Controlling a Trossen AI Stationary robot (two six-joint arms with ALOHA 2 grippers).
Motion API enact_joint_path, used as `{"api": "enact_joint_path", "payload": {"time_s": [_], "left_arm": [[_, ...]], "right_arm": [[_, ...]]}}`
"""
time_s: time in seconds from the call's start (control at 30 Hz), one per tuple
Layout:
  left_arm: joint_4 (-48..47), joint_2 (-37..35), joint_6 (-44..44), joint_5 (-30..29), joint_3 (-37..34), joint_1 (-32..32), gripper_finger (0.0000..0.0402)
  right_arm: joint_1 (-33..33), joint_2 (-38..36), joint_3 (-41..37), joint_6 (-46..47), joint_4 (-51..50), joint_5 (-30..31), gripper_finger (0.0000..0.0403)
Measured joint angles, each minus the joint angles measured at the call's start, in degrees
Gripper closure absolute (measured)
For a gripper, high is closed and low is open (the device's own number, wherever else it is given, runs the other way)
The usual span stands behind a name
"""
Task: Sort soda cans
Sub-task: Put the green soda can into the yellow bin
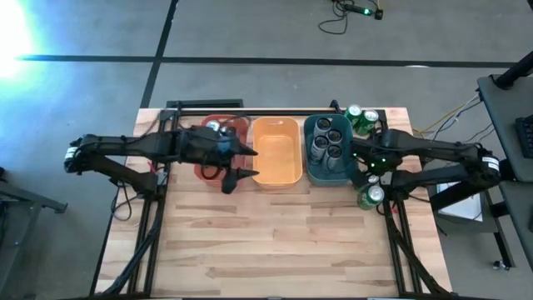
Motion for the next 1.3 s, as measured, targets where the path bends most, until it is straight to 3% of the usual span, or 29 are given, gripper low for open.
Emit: {"api": "enact_joint_path", "payload": {"time_s": [0.3, 0.6, 1.07, 1.3], "left_arm": [[-1.9, -9.4, -1.2, -0.3, 0.0, -0.2, 0.0123], [-6.1, -15.2, -2.3, -0.5, 0.0, -0.4, 0.0123], [-5.0, -20.8, 1.0, -0.5, 0.0, -0.5, 0.0123], [-5.0, -22.0, 2.7, -0.6, 0.0, -0.5, 0.0123]], "right_arm": [[0.3, 5.4, 0.5, -4.9, 0.8, -2.3, 0.0068], [0.8, 7.1, -1.4, -0.2, 7.4, -4.3, 0.0046], [9.2, 8.0, -1.3, 1.1, 12.2, -4.9, 0.0085], [13.5, 8.6, -1.4, 1.7, 11.9, -6.1, 0.0064]]}}
